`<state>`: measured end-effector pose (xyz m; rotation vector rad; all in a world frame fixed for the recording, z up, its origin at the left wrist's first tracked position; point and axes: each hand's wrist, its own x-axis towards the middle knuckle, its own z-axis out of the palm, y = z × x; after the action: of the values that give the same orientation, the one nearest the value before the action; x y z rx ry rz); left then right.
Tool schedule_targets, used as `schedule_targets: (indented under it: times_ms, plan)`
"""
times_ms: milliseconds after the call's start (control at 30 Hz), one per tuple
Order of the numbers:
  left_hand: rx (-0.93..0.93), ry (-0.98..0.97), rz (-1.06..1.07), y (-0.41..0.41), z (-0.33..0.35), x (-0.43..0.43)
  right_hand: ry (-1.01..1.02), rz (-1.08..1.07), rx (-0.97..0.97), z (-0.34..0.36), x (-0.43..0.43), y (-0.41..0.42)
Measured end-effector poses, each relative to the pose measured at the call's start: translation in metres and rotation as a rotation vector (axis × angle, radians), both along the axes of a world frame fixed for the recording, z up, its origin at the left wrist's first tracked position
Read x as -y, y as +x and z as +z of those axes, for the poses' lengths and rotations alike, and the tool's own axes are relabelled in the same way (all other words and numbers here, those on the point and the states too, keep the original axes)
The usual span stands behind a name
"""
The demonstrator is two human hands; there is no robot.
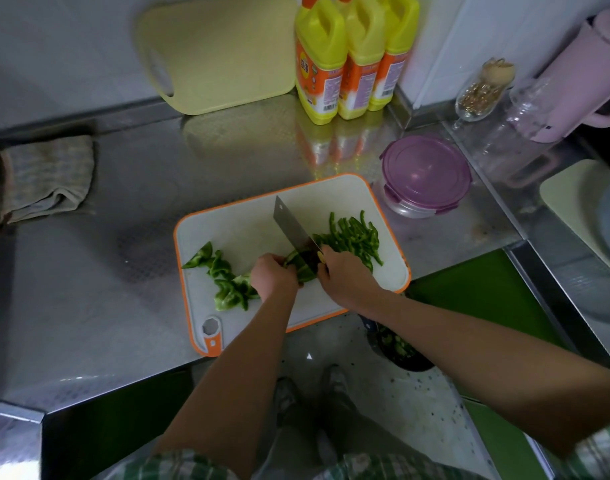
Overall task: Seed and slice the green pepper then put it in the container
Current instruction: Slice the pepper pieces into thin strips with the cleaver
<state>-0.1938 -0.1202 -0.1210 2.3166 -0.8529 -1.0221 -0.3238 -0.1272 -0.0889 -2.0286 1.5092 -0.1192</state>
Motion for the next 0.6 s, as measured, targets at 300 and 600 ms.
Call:
schedule_targets:
  times_ms: [300, 600]
  plan:
    - [0.008, 0.017, -0.002, 0.0, 0.001, 0.001, 0.032, 0.011, -0.1, -0.015, -0.004, 0.005]
    - [0.05, -0.071, -0.015, -0.002, -0.003, -0.007, -0.067, -0.019, -0.128, -0.025, -0.004, 0.016]
